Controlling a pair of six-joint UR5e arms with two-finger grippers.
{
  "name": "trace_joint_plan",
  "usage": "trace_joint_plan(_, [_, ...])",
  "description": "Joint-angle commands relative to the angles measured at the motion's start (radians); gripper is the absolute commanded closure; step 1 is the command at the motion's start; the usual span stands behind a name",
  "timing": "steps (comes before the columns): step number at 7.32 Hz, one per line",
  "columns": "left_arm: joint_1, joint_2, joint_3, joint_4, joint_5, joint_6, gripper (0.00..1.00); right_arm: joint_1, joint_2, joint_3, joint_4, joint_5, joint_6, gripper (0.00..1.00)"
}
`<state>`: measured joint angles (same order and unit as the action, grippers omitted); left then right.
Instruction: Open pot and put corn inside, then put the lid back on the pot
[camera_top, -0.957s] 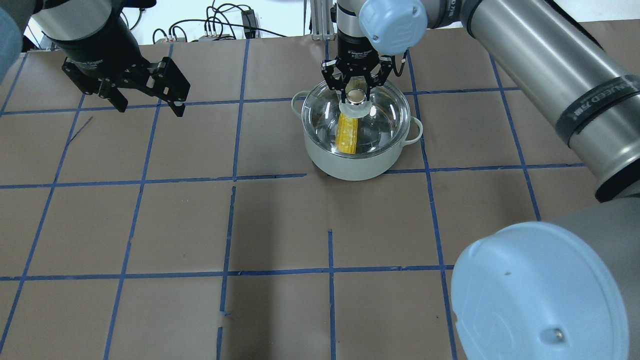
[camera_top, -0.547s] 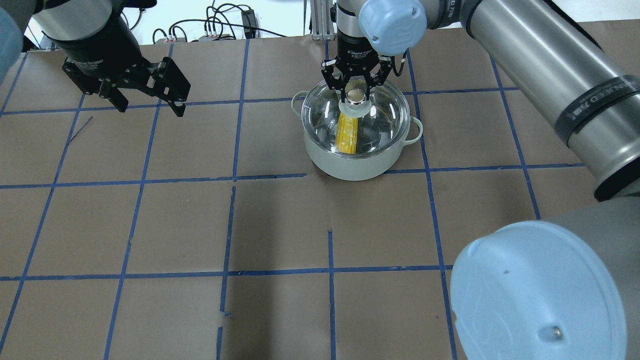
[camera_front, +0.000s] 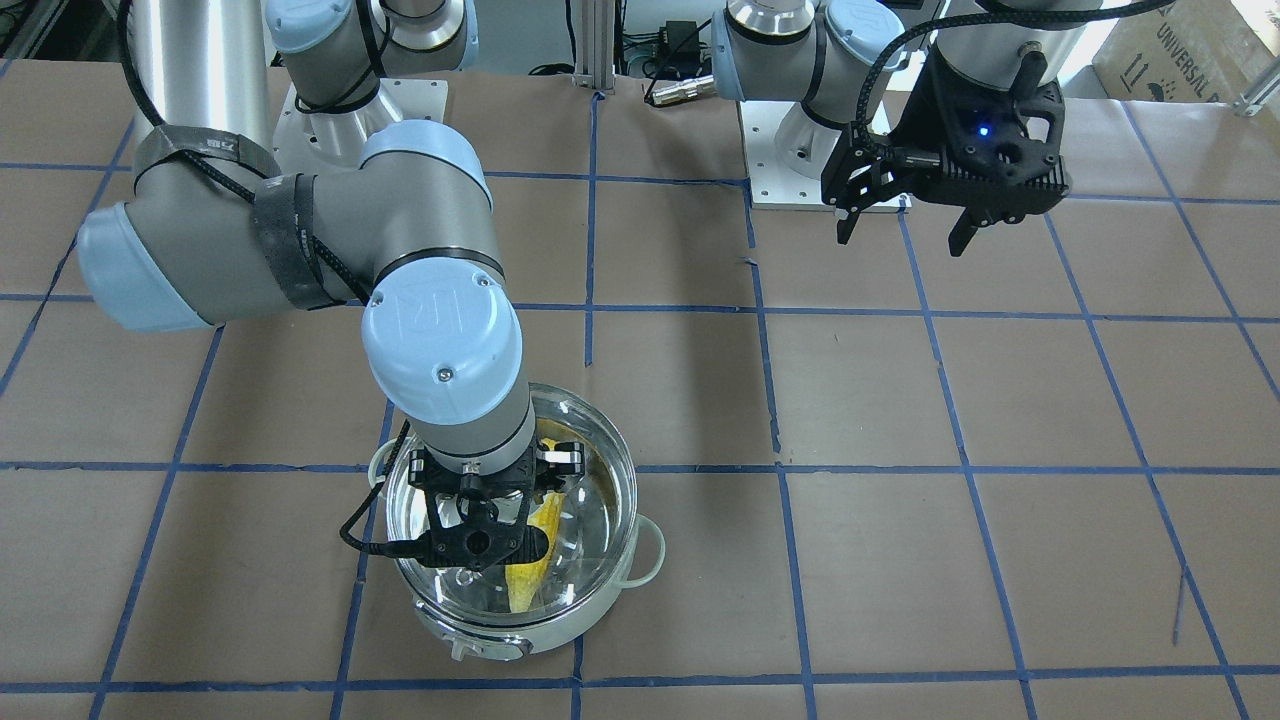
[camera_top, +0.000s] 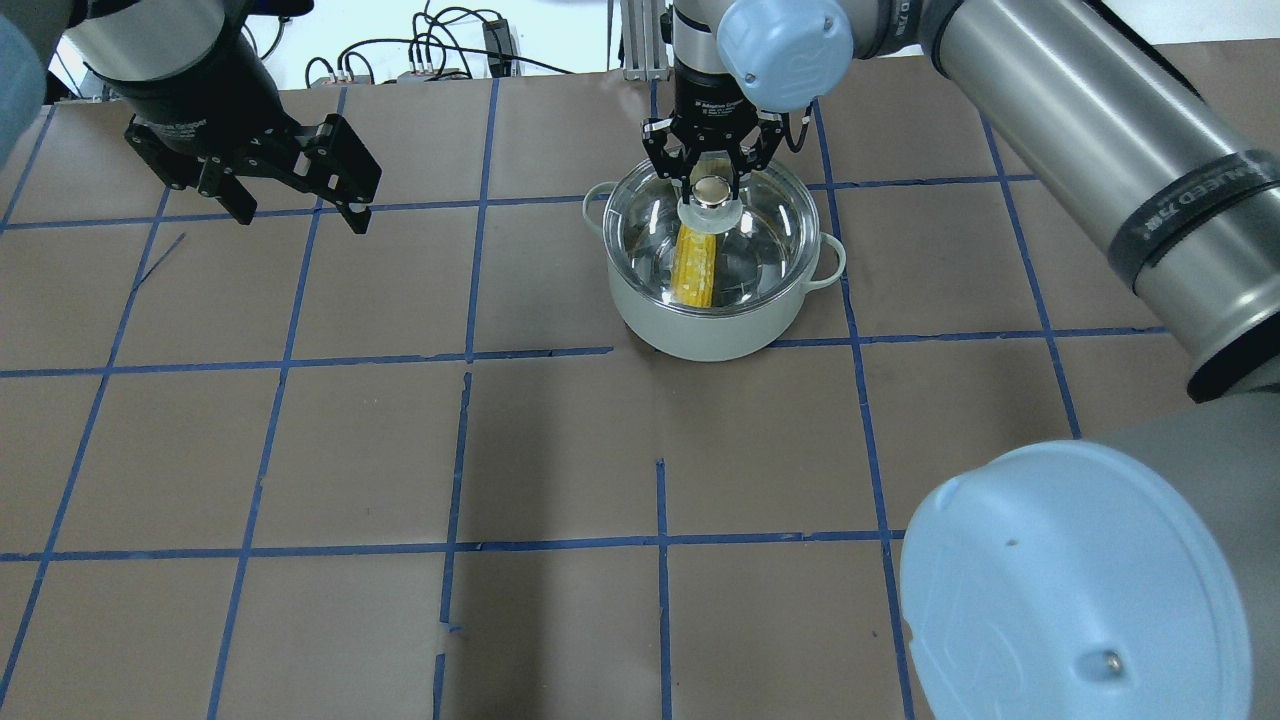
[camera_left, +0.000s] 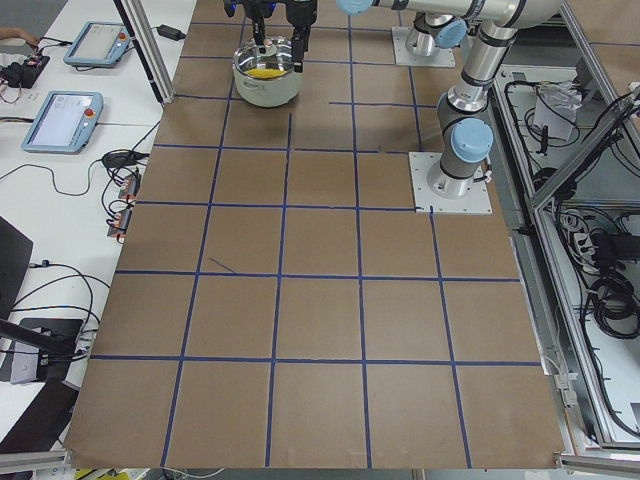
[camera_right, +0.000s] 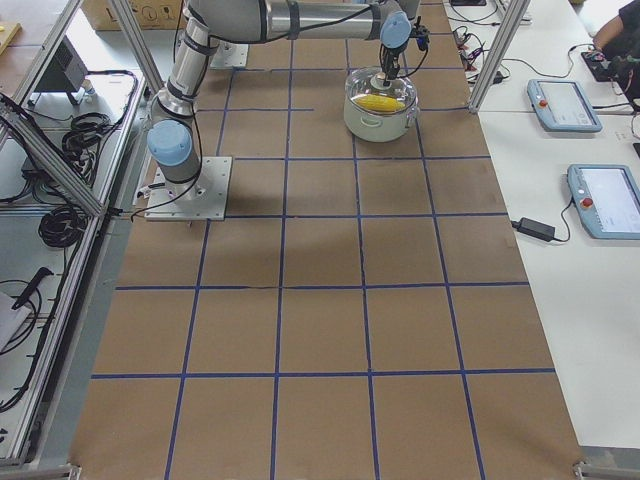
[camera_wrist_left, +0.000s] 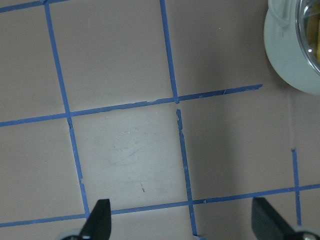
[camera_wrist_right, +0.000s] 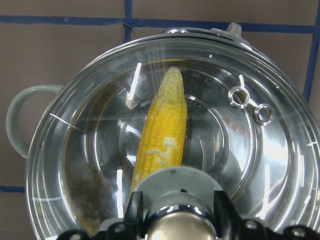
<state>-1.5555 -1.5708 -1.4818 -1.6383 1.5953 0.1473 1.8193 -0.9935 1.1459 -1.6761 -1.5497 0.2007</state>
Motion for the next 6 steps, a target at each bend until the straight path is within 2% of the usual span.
trace_joint_plan(1, [0.000,0.000,0.000,0.000,0.000,0.000,0.00,0.000,0.001,0.000,-0.028,-0.003,0.000,0.24])
trace_joint_plan(4, [0.000,0.000,0.000,0.000,0.000,0.000,0.00,-0.011,-0.026,-0.017,-0.018,-0.010,-0.003,0.20])
trace_joint_plan(5, [0.000,0.000,0.000,0.000,0.000,0.000,0.00,-0.017,-0.054,-0.017,-0.013,-0.048,-0.021,0.15])
trace_joint_plan(6, [0.000,0.000,0.000,0.000,0.000,0.000,0.00,-0.017,-0.062,-0.014,-0.011,-0.055,-0.021,0.14])
